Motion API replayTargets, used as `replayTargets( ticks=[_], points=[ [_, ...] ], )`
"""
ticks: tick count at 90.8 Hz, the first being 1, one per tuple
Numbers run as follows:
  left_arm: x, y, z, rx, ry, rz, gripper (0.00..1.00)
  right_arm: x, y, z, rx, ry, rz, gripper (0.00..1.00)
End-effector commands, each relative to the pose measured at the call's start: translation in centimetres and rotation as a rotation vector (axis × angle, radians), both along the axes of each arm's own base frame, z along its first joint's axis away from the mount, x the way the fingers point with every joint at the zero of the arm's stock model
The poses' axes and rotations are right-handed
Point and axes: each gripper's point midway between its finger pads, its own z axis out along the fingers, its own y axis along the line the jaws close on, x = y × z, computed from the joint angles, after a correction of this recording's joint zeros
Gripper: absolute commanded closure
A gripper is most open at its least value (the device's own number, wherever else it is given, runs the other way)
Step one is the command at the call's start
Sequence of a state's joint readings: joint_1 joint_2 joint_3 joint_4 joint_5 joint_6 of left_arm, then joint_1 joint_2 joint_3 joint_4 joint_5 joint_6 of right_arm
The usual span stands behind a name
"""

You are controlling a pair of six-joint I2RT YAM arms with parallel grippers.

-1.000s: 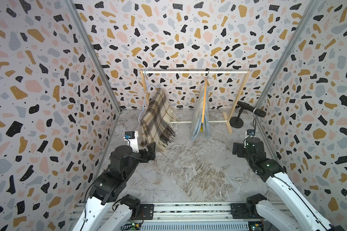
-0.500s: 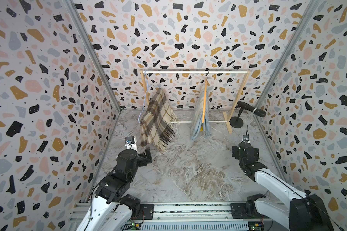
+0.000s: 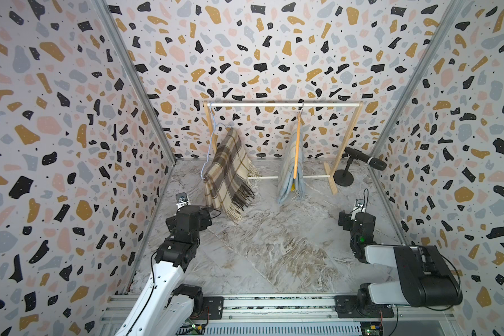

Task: Hang the scarf on the hanger
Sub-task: Reset both arms

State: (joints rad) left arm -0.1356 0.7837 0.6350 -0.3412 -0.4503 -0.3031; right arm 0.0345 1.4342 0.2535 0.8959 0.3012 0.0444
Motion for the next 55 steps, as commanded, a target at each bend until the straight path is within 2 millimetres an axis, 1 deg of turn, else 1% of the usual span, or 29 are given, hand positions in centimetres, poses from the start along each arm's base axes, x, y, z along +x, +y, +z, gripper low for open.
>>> replayTargets(
  ticks=[1, 5, 10, 15, 22, 28, 36, 40, 42, 44, 47, 49, 55],
  points=[
    [1.3, 1.5, 0.4, -0.023, -0.082, 0.063, 0.0, 1.3, 0.9, 1.3, 0.047, -0.112, 0.076, 0.01],
    [1.8, 2.0, 0.7, -0.025, -0.118, 0.082, 0.0, 1.5, 0.9, 1.0, 0.051, -0.08, 0.078, 0.01],
    [2.1, 2.4, 0.2, -0.008, -0.133, 0.097, 0.0, 2.1, 1.2, 0.9, 0.054, -0.047, 0.091, 0.01],
    [2.4, 2.9, -0.6, 0.019, -0.135, 0.12, 0.0, 2.6, 1.5, 0.6, 0.053, -0.033, 0.116, 0.01],
    [2.8, 3.5, -1.8, 0.03, -0.139, 0.165, 0.0, 2.4, 1.6, 0.4, 0.055, -0.016, 0.117, 0.01],
    [4.0, 2.9, -2.7, 0.028, -0.145, 0.12, 0.0, 2.5, 1.6, 0.5, 0.054, -0.023, 0.119, 0.0],
    [5.4, 2.1, -3.4, 0.025, -0.158, 0.071, 0.0, 2.5, 1.6, 0.5, 0.053, -0.025, 0.119, 0.0],
    [6.2, 1.7, -3.2, 0.027, -0.189, 0.044, 0.0, 2.5, 1.6, 0.5, 0.053, -0.023, 0.118, 0.0],
    [6.4, 1.6, -3.5, 0.027, -0.194, 0.034, 0.0, 2.5, 1.6, 0.5, 0.054, -0.02, 0.118, 0.0],
    [6.8, 1.4, -3.2, 0.026, -0.22, 0.026, 0.0, 2.5, 1.6, 0.5, 0.054, -0.02, 0.117, 0.0],
    [7.1, 1.3, -3.7, 0.032, -0.221, 0.012, 0.0, 2.5, 1.5, 0.4, 0.052, -0.021, 0.117, 0.0],
    [7.4, 1.2, -3.6, 0.036, -0.233, 0.006, 0.0, 2.5, 1.6, 0.5, 0.053, -0.026, 0.118, 0.0],
    [8.0, 0.8, -3.7, 0.068, -0.191, -0.029, 0.0, 2.5, 1.6, 0.5, 0.053, -0.021, 0.117, 0.0]
  ],
)
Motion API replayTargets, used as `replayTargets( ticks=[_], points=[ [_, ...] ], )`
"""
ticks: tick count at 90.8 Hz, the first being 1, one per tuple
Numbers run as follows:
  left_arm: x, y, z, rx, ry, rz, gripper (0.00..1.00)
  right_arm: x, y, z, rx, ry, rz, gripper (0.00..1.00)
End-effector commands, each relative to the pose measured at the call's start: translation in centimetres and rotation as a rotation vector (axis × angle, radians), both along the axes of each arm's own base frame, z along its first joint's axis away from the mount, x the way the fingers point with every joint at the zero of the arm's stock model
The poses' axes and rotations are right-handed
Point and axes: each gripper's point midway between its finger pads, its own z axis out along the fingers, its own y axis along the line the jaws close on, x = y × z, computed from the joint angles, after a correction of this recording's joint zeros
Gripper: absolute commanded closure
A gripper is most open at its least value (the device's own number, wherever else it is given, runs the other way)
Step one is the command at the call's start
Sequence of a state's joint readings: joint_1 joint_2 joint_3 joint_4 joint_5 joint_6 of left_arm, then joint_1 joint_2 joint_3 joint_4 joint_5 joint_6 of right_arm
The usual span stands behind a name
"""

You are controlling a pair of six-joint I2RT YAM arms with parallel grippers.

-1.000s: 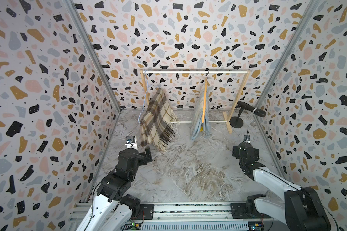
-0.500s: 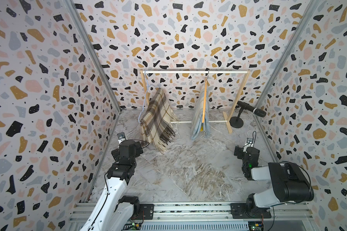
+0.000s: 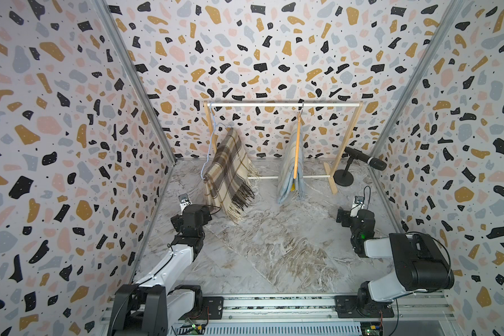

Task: Hang the scarf on the hanger
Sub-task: Reset both arms

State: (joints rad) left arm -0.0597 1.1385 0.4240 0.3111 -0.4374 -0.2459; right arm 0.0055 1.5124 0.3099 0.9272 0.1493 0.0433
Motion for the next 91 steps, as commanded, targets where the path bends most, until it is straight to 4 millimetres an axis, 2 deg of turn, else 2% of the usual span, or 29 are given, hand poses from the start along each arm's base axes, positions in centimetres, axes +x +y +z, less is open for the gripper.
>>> replayTargets(
  ticks=[1, 27, 47, 63, 91],
  points=[
    [2.4, -0.8, 3.1, 0.055, -0.119, -0.078, 0.0, 0.4, 0.0, 0.7, -0.003, -0.015, 0.004, 0.0],
    [2.3, -1.2, 3.1, 0.106, -0.111, -0.104, 0.0, 0.4, 0.0, 0.7, -0.003, -0.017, 0.005, 0.0],
    [1.6, -1.5, -0.2, 0.126, -0.093, -0.115, 0.0, 0.4, 0.1, 0.7, -0.003, -0.016, 0.006, 0.0],
    [2.3, -2.7, -2.4, 0.126, -0.112, -0.189, 0.0, 0.4, 0.0, 0.7, -0.004, -0.016, 0.005, 0.0],
    [3.1, -2.6, -2.9, 0.123, -0.067, -0.181, 0.0, 0.4, 0.1, 0.7, -0.004, -0.017, 0.006, 0.0]
  ],
)
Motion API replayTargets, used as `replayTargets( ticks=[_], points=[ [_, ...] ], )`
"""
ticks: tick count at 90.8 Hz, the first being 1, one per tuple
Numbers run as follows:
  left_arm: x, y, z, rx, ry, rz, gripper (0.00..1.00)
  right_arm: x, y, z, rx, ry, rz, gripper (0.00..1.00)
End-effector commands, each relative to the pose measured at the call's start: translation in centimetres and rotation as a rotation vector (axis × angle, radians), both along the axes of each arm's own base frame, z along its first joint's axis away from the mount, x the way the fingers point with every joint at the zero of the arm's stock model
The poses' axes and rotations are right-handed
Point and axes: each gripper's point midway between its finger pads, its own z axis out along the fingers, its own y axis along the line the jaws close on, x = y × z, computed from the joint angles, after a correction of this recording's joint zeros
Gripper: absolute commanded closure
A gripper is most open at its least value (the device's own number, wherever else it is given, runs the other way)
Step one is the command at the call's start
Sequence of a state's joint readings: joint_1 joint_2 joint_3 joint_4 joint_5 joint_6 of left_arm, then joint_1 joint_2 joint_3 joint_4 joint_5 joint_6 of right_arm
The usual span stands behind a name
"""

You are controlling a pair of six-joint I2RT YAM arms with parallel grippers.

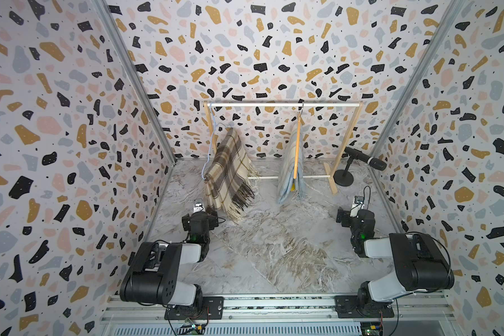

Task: Hang the scarf on the hanger
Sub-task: Reset both arms

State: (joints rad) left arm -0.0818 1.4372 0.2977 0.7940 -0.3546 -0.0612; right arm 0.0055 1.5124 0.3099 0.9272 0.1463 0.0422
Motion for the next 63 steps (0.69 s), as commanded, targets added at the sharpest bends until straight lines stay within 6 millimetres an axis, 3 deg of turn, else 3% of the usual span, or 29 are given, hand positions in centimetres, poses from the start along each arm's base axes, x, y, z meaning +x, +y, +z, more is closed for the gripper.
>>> replayTargets(
  ticks=[1, 63],
  points=[
    [1.24, -0.33, 2.18, 0.002, -0.074, -0.013, 0.0, 0.41, 0.0, 0.67, -0.004, -0.017, 0.003, 0.0],
    [1.2, -0.35, 2.27, 0.014, -0.076, -0.011, 0.0, 0.6, 0.66, 0.62, -0.003, -0.009, 0.045, 0.0]
  ],
)
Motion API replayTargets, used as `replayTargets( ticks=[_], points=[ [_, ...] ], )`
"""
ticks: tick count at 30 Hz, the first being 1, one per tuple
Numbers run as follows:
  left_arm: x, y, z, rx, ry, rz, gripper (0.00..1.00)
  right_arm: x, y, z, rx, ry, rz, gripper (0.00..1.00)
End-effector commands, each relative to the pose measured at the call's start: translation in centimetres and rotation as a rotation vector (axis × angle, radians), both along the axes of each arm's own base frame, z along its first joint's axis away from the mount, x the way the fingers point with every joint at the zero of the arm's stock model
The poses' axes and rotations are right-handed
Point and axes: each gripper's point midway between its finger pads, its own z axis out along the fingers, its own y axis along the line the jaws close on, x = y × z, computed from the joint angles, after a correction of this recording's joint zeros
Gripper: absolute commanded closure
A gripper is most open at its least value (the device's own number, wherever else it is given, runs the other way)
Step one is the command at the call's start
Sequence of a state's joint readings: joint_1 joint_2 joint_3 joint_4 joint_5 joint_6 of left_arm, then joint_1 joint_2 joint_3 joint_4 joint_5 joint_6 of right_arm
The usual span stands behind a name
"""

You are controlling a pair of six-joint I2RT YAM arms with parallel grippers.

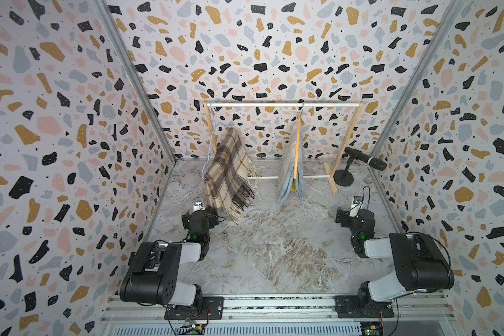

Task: Hang the scarf on the hanger
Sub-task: Reset both arms

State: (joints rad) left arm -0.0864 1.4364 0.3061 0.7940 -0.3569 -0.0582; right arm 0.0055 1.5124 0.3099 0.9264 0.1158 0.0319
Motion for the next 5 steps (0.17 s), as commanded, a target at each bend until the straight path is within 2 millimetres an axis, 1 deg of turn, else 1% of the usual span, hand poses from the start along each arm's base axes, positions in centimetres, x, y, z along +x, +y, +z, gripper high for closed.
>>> replayTargets(
  ticks=[1, 5],
  points=[
    [0.94, -0.19, 1.93, 0.011, -0.068, -0.006, 0.0, 0.56, 0.15, 0.69, -0.005, -0.012, 0.013, 0.0],
    [0.9, -0.15, 1.93, 0.011, -0.064, -0.004, 0.01, 0.56, 0.21, 0.67, -0.004, -0.012, 0.014, 0.0]
  ],
)
